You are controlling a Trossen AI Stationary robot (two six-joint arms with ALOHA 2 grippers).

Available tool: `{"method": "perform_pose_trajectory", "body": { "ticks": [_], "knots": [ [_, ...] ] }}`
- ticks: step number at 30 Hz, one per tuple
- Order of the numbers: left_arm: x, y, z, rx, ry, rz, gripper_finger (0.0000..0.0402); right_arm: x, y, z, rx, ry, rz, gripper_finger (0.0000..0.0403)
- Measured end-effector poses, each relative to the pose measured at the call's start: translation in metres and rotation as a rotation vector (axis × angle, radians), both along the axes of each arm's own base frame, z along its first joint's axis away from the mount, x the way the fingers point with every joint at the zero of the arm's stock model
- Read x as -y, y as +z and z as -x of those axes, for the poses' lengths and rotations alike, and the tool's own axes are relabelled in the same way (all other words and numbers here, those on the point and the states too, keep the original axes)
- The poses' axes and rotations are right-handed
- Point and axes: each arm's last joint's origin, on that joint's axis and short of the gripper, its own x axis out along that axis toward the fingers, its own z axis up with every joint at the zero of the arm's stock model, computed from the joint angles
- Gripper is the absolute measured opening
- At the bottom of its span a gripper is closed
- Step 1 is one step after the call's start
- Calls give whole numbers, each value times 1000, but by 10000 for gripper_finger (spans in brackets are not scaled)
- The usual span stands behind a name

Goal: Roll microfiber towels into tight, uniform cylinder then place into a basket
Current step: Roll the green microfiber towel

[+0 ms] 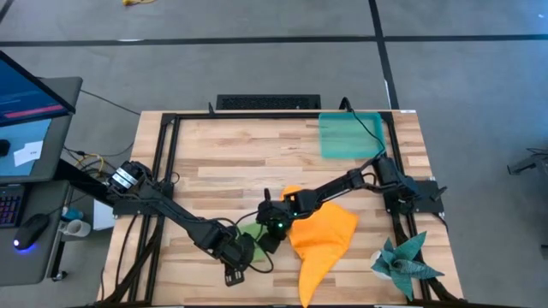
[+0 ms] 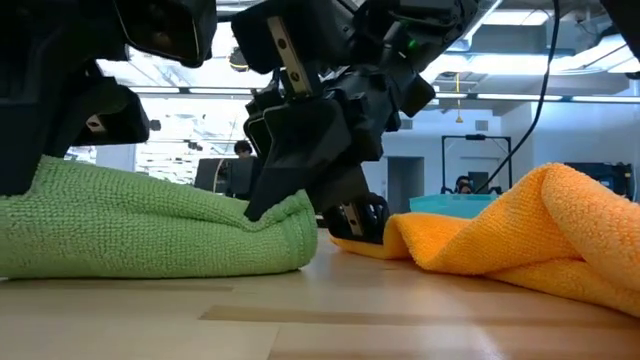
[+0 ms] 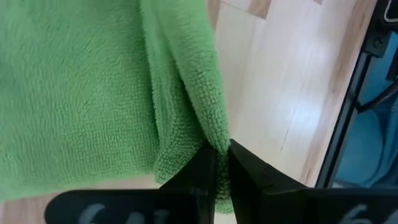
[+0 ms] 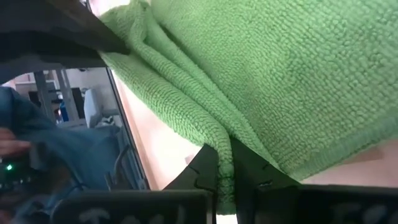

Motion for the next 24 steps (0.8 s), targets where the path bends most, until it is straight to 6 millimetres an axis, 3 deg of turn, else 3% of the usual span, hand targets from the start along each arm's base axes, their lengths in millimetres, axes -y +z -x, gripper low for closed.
{"method": "perform_pose_trajectory", "body": {
  "ticks": [11,24],
  "knots": [
    [-7,14,3,-8,-88,-222,25,3,-1,-1,-5,-24,8,40],
    [-6,13,11,-53,-157,-247,115,7,-3,2,-44,-16,5,40]
  ]
}}
